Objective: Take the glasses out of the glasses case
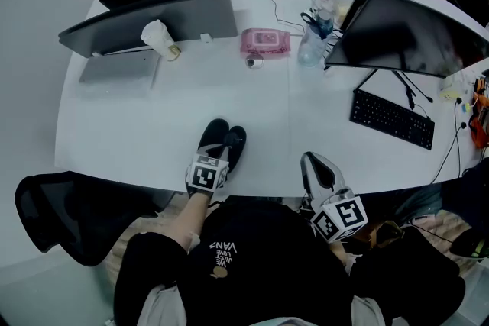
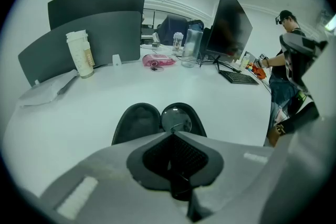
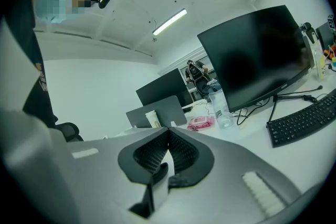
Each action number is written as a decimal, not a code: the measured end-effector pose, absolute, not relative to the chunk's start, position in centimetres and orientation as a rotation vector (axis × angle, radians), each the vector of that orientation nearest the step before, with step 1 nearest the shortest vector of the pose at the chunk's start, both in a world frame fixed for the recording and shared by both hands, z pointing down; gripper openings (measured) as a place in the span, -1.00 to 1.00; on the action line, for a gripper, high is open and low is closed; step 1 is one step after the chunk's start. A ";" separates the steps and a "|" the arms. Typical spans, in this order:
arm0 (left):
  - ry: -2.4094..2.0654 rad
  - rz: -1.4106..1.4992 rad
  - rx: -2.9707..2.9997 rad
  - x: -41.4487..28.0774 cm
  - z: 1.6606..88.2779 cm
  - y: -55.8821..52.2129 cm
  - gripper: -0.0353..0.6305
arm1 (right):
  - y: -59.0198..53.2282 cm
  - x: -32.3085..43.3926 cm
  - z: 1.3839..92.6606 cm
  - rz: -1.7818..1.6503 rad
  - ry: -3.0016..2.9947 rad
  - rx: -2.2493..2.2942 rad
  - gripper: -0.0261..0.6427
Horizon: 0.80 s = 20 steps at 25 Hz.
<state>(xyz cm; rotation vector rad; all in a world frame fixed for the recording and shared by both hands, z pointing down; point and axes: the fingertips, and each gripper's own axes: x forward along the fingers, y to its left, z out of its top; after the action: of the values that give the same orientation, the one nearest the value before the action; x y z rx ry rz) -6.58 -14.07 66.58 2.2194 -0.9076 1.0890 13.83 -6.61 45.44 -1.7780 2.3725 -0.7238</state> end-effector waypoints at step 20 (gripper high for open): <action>-0.987 0.956 2.276 -7.8 63.1 -13.6 -0.87 | -6.5 11.8 44.9 -0.704 2.449 -1.712 -0.92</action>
<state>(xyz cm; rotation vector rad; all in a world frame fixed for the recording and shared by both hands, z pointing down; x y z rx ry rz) -7.76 -13.64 63.11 2.2756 -0.9871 0.9564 11.81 -6.54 44.86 -1.7120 2.4487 -0.7039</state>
